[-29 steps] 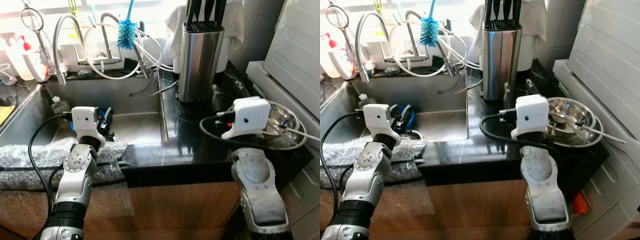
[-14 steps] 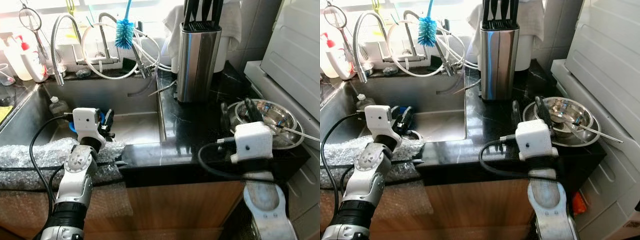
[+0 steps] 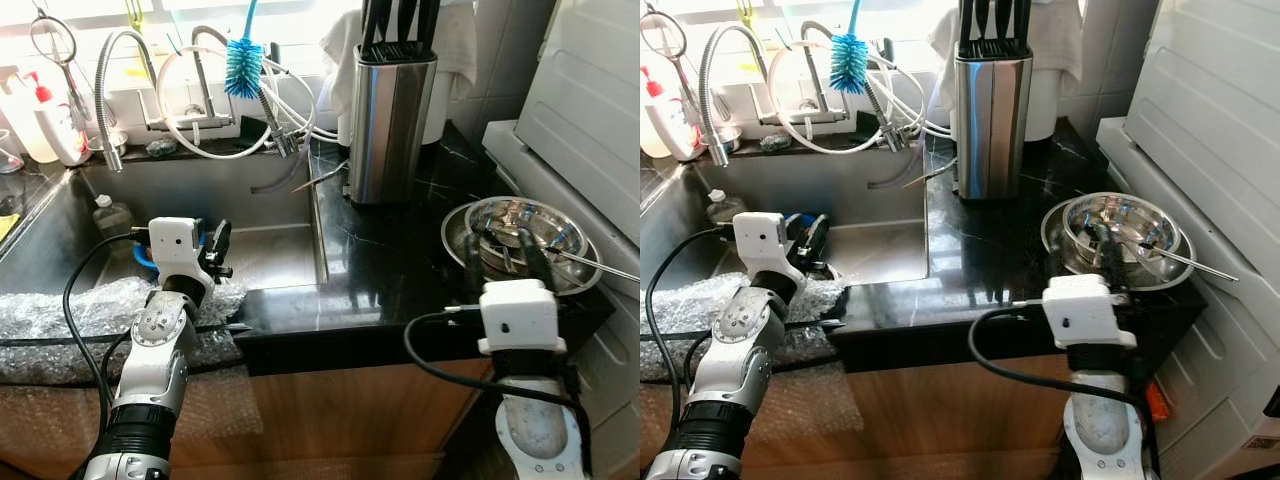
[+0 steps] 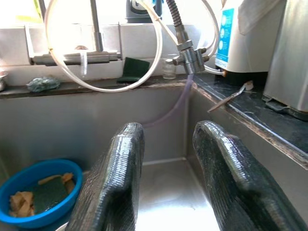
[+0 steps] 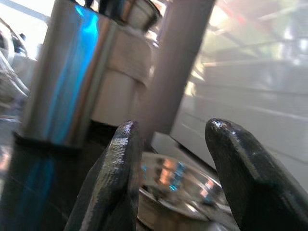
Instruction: Kitchen organization
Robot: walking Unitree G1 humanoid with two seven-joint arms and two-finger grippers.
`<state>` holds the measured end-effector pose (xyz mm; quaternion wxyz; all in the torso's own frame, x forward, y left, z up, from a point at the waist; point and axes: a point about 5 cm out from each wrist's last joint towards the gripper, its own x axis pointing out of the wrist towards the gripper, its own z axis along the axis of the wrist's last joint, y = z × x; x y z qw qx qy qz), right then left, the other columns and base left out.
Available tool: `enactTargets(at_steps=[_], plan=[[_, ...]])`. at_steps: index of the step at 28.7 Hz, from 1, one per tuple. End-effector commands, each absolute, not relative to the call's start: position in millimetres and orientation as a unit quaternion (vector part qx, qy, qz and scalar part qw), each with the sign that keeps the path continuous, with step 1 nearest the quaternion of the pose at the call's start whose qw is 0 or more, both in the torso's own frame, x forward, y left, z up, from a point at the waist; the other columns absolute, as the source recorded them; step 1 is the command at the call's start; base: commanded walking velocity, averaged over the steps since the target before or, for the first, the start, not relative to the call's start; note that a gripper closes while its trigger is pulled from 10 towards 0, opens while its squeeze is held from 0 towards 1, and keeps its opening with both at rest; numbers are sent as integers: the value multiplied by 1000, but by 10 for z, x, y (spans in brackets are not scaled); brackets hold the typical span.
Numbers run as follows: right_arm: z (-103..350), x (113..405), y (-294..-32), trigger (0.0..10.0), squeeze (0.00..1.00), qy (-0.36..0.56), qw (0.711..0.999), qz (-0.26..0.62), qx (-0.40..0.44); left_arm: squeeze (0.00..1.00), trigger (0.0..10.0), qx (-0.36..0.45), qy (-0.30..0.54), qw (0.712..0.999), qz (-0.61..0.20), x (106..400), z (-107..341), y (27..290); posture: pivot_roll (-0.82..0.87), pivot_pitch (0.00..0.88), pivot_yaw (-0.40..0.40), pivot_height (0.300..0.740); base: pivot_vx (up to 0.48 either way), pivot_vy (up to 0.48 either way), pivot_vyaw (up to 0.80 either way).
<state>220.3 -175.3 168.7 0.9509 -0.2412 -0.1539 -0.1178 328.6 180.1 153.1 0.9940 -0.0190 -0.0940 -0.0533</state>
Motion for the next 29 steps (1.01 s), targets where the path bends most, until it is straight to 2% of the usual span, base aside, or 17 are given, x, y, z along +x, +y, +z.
enactTargets(at_steps=[1, 10, 22, 23, 24, 27, 28, 29], plan=[[1705, 2195, -1767, 10000, 0, -157, 950, -126, -239, 0, 10000, -7, -95, 994, -58, 3305, 1548, 1781, -108, 0, 59, 740, 0, 0, 0], [1706, 2227, -1817, 10000, 0, -155, 951, -130, -234, 0, 10000, -7, -98, 993, -62, 3319, 1561, 1763, -109, 0, 60, 740, 0, 0, 0], [1793, 2313, -1713, 10000, 0, -179, 952, -95, -231, 0, 10000, -10, -108, 993, -53, 3320, 1609, 1779, -100, 0, 56, 740, 0, 0, 0], [1770, 2311, -1705, 10000, 894, -175, 953, -93, -229, 0, 10000, -9, -107, 993, -54, 3317, 1602, 1779, -101, 0, 56, 740, 0, 0, 0], [1755, 2308, -1704, 10000, 1000, -173, 954, -93, -228, 0, 10000, -9, -106, 993, -55, 3316, 1597, 1776, -102, 0, 57, 740, 0, 0, 0], [1748, 2306, -1705, 10000, 1000, -171, 954, -93, -227, 0, 10000, -9, -106, 993, -55, 3316, 1595, 1774, -103, 0, 57, 740, 0, 0, 0], [1730, 2304, -1710, 10000, 737, -166, 955, -95, -227, 0, 10000, -10, -105, 993, -56, 3316, 1592, 1771, -104, 0, 57, 740, 0, 0, 0], [1714, 2303, -1715, 10000, 553, -162, 956, -96, -227, 0, 10000, -10, -104, 993, -56, 3317, 1590, 1768, -104, 0, 57, 740, 0, 0, 0]])
